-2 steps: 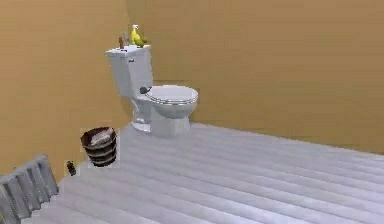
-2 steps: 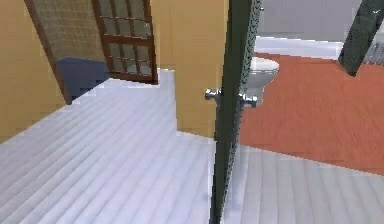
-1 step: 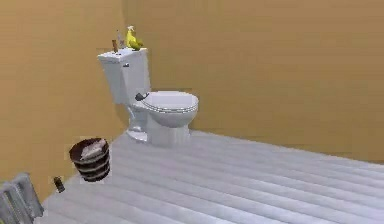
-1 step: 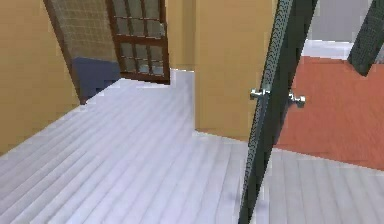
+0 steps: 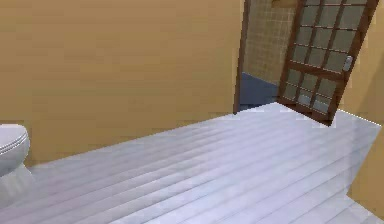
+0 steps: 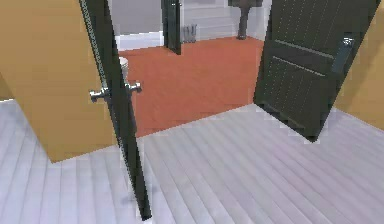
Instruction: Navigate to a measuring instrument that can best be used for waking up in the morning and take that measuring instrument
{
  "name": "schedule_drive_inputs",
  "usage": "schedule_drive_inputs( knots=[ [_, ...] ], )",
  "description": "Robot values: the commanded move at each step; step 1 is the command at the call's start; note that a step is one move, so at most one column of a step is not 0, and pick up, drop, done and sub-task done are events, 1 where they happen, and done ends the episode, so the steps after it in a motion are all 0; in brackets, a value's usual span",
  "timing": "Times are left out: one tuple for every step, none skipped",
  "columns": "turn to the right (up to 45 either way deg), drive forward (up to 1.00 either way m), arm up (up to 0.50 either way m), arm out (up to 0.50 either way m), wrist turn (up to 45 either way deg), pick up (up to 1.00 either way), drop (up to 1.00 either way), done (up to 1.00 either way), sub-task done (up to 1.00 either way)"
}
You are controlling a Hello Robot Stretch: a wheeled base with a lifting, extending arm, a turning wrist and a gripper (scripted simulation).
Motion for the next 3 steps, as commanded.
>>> schedule_drive_inputs(
  knots=[
    [24.0,0.0,0.0,0.0,0.0,0.0,0.0,0.0,0.0],
    [0.0,1.0,0.0,0.0,0.0,0.0,0.0,0.0,0.0],
    [0.0,1.0,0.0,0.0,0.0,0.0,0.0,0.0,0.0]
  ],
)
